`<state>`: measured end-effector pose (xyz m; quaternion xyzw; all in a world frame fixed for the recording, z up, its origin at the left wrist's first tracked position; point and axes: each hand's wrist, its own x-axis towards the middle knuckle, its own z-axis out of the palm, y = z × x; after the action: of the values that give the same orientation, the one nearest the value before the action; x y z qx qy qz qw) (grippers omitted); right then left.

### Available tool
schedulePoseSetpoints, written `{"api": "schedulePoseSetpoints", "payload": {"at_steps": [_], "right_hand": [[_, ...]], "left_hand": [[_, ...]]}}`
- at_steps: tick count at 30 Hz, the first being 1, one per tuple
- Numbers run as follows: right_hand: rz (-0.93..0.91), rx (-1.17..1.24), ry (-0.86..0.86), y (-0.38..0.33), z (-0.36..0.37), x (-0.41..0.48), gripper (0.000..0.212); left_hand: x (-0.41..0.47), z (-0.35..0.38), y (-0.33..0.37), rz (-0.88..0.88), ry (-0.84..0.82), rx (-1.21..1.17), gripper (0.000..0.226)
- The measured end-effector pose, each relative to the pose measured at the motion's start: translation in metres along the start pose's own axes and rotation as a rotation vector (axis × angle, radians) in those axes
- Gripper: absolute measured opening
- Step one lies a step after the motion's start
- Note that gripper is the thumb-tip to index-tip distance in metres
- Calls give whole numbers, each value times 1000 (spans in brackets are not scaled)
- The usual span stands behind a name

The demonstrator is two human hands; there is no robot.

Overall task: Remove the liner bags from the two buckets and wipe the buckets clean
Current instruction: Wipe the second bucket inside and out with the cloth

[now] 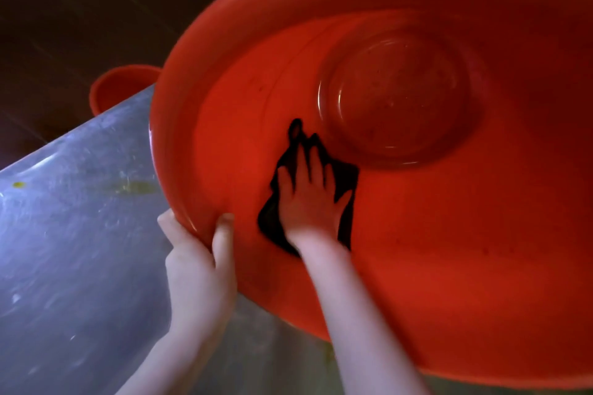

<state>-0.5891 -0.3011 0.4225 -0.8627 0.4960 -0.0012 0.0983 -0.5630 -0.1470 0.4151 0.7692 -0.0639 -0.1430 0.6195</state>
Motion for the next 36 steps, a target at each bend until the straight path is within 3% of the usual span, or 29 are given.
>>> {"api": "schedulePoseSetpoints", "payload": {"at_steps": [3,5,11,14,18,20,22,27,29,32,36], "right_hand": [[-220,-10,133,-15,10,-72,65],[-242,38,168,-19,12,-78,63],[82,159,60,-12,-3,51,54],[83,120,39,-7,-6,75,54],[-59,-112,56,11,-7,67,55],[-93,-206,23,25,-13,64,55],[-93,-274,-21,39,-20,60,54],[111,-336,-18,67,-24,53,53],[107,-323,-34,63,-25,48,53],[-65,-221,-54,43,-23,15,54],[-348,-227,85,8,-13,-56,58]], "left_hand": [[0,-1,2,-2,10,8,30],[1,-1,1,-15,6,0,31],[2,-4,2,-64,-40,-8,25],[11,-8,8,-72,-91,40,25],[43,-29,38,238,51,-20,61],[61,-36,55,419,125,30,65],[69,-34,62,458,144,123,59],[21,-16,46,399,17,136,52],[1,-8,39,394,2,126,49],[-13,0,22,230,-4,71,52],[-6,4,5,-44,15,24,54]]}}
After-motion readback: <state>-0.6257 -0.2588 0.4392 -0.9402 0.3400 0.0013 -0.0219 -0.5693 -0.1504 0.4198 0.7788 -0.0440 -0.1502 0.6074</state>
